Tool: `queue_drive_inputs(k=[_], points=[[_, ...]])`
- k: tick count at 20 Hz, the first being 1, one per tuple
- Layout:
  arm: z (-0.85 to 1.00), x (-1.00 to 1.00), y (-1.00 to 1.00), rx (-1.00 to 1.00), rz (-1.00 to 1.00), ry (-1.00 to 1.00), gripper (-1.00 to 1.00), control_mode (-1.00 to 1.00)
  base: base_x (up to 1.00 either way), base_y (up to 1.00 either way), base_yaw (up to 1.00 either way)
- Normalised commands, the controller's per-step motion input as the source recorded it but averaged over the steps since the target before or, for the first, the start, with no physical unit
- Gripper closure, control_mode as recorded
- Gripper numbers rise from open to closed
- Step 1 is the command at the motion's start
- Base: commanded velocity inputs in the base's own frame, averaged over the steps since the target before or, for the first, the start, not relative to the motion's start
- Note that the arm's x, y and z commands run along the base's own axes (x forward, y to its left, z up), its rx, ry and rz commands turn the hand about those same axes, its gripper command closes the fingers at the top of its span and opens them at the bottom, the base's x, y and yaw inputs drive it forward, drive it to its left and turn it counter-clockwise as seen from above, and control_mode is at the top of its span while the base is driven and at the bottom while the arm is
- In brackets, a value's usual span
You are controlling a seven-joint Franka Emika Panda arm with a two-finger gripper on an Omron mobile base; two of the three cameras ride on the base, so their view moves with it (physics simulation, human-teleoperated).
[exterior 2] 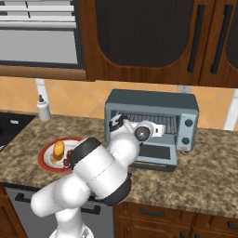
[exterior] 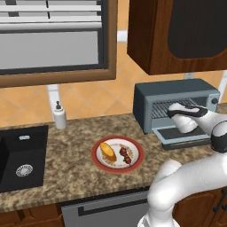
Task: Pick up the kebab skewer and baguette bread, and place them inside the toaster oven. Close the toaster oven door and start by setting the timer.
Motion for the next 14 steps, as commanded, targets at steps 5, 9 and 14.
queue_drive_inputs(k=[5,9,14], points=[[-0.98,-0.69,-0.14,0.03,0.0,0.13,-1.0,-1.0,0.0,0.0,0.0],[-1.0,-0.87,-0.2,0.04,0.0,0.08,-1.0,-1.0,0.0,0.0,0.0],[-1.0,-0.92,-0.19,0.03,0.0,0.07,-1.0,-1.0,0.0,0.0,0.0]])
